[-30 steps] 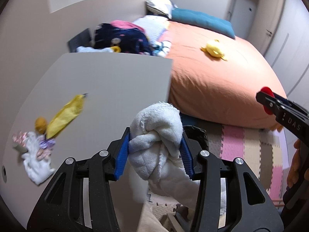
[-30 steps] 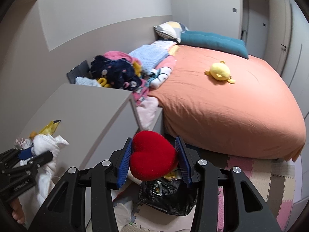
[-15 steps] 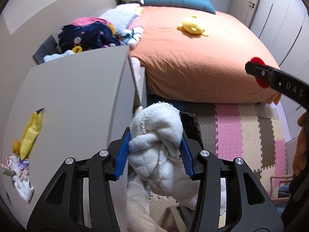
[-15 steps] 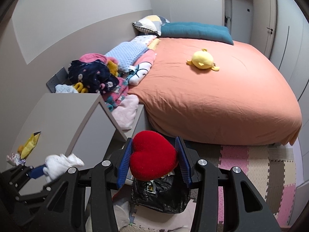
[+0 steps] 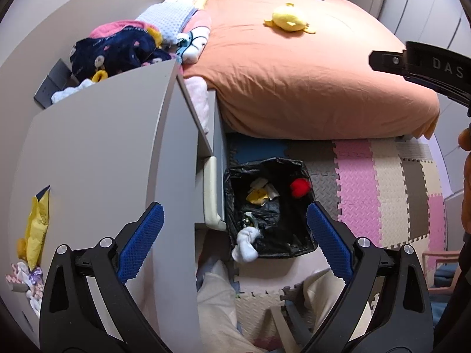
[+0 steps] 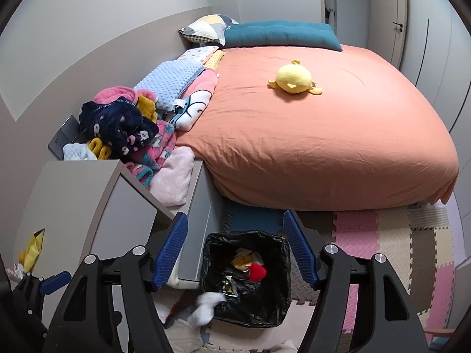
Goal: Collect trash
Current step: 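Move both tools back to the table toward the grey foam piece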
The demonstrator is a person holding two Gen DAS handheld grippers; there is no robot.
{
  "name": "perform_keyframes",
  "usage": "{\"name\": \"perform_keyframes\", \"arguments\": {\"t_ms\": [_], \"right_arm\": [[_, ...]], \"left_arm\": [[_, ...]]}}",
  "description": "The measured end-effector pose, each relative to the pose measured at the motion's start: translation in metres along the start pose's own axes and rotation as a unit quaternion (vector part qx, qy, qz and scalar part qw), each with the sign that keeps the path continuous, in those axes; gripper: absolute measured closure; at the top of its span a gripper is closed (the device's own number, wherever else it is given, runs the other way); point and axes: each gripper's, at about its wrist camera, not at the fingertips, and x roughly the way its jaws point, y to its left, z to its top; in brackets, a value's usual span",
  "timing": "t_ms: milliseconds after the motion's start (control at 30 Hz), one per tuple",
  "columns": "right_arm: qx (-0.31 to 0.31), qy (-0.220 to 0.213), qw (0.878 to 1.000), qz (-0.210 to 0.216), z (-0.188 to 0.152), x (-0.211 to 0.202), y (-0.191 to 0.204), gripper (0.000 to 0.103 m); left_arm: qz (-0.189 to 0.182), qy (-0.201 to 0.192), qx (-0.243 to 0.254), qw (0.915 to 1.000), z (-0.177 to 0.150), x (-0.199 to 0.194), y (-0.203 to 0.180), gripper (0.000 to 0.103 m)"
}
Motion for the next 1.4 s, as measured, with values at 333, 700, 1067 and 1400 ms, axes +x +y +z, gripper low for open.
{"name": "perform_keyframes", "arguments": {"t_ms": [333, 700, 1067, 1400], "right_arm": [[-0.009, 0.010, 1.000, 0.006, -0.005, 0.006, 0.014, 0.034], [-0.031, 0.000, 0.999, 0.016, -0.011, -0.010, 0.044, 0.033], [-0.063, -0.001, 0.998, 0.031, -0.023, -0.018, 0.086, 0.033], [-0.083, -0.003, 0.995, 0.053, -0.035, -0.026, 0.125, 0.033]], "left_arm": [[0.005, 0.003, -0.024, 0.9997, -0.014, -0.002, 0.021, 0.008], [0.018, -0.013, -0.050, 0.9985, -0.036, -0.024, 0.050, 0.008], [0.038, -0.032, -0.098, 0.9939, -0.064, -0.050, 0.098, 0.008], [0.054, -0.044, -0.125, 0.9897, -0.087, -0.066, 0.131, 0.008]]}}
